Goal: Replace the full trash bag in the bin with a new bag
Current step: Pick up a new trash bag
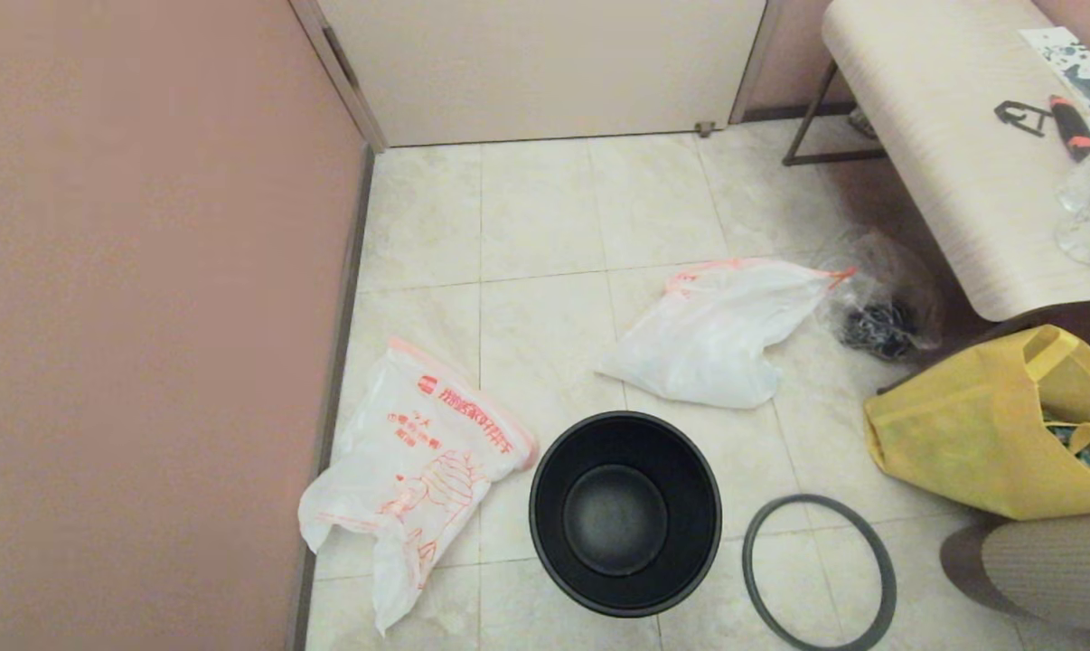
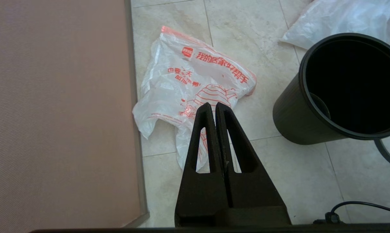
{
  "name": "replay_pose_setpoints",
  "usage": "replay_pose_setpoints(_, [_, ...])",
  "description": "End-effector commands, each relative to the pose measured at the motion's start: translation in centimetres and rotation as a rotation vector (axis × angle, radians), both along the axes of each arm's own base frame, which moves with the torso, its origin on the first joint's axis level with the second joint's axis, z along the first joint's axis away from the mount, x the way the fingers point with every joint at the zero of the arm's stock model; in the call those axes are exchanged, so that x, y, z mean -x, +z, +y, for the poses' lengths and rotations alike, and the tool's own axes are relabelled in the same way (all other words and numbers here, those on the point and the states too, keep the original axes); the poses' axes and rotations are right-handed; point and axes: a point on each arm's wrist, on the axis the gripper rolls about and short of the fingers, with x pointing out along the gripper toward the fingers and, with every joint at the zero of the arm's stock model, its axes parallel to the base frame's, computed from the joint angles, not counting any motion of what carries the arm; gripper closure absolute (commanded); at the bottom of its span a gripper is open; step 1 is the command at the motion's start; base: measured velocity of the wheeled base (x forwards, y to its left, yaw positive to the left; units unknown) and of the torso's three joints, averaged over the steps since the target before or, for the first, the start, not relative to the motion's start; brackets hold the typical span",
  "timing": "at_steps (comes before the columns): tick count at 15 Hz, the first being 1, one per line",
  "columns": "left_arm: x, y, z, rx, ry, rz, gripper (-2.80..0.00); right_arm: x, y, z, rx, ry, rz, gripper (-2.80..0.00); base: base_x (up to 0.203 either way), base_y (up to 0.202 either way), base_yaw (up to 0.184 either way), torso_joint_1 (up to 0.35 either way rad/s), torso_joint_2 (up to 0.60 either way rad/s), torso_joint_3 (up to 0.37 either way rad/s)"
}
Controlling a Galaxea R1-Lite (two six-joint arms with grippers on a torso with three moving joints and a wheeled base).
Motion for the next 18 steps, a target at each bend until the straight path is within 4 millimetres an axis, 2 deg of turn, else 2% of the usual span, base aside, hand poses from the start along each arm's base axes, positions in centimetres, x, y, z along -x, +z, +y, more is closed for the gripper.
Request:
replay_pose_setpoints(1, [0.00,0.00,0.00,-0.001,0.000,0.000,0.00,-0.01,-0.02,0.00,-0.001,0.000,0.002,0.00,0.000,0.000,0.000,0.000,0.00,0.000])
replay_pose_setpoints(18, [0.01,0.03,0.01,0.014,0.004,-0.002,0.00,-0.01,-0.01,0.00,-0.001,0.000,0.002,0.00,0.000,0.000,0.000,0.000,0.00,0.000])
